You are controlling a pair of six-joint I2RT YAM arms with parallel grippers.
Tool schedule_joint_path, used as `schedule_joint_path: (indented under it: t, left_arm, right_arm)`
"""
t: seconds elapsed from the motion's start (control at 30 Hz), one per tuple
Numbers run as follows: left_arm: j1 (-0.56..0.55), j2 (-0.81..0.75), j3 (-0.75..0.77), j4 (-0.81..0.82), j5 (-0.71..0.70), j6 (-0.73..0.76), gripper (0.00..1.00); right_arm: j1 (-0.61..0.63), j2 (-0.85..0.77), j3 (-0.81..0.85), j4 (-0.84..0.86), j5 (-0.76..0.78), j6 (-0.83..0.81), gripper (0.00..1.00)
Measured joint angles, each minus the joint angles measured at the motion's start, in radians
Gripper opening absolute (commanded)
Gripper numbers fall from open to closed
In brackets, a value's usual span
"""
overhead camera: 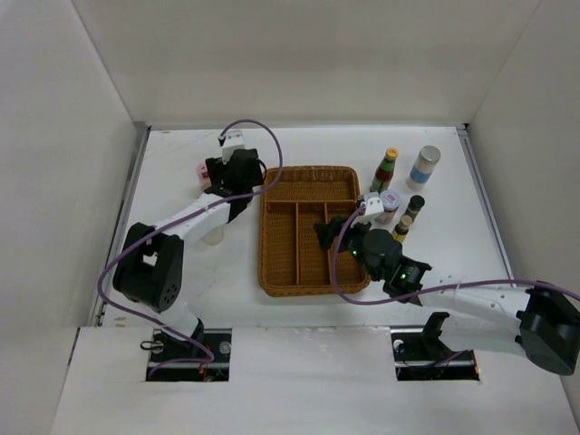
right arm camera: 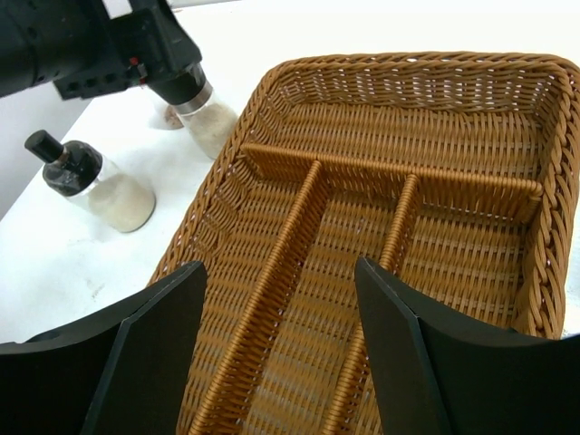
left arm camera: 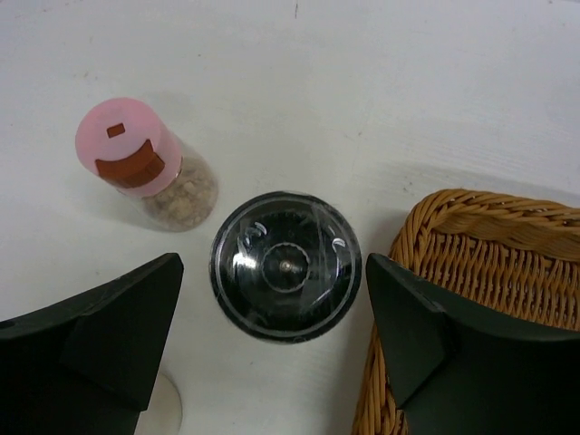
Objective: Organize the condiment bottles
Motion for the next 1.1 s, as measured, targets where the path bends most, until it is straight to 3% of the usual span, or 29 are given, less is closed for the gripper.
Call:
schedule_joint_path:
  t: [0.17,0.23,0.37,0.43,0.63,0.77,0.9,1.1]
  left_arm:
    - [0.021,0.058,0.048,0.027,0.018,0.007,0.61]
    - [0.024,0.067,0.052,0.037,0.024,0.008,0.62]
    - [0.024,0.068,0.053,0.037,0.026,0.010,0.77]
    - [0.025,0.068,0.053,0.037,0.026,0.009,0.78]
    - [0.028,0.068,0.053,0.037,0.028,0.009,0.65]
    - [0.028,0.068,0.053,0.037,0.029,0.009,0.73]
    - [0.028,0.069,0.053,0.034,0.030,0.008,0.73]
    - [0.028,0.069,0.047,0.028,0.033,0.004,0.54]
  right_arm:
    - [0.000,0.004,0.000,0.005,-0.003,0.000,0.74]
    - [0.000,0.006,0.000,0.005,-0.003,0.000,0.75]
    - [-0.010,0.006,0.000,0.011,-0.006,0.000,0.75]
    - [-0.015,0.006,0.000,0.012,-0.006,0.000,0.76]
    - [-0.020,0.006,0.000,0.013,-0.006,0.000,0.76]
    - [-0.021,0.006,0.000,0.013,-0.006,0.001,0.76]
    - [-0.025,0.006,-0.002,0.016,-0.007,0.003,0.76]
    - [-0.027,0.006,-0.002,0.018,-0.010,0.006,0.76]
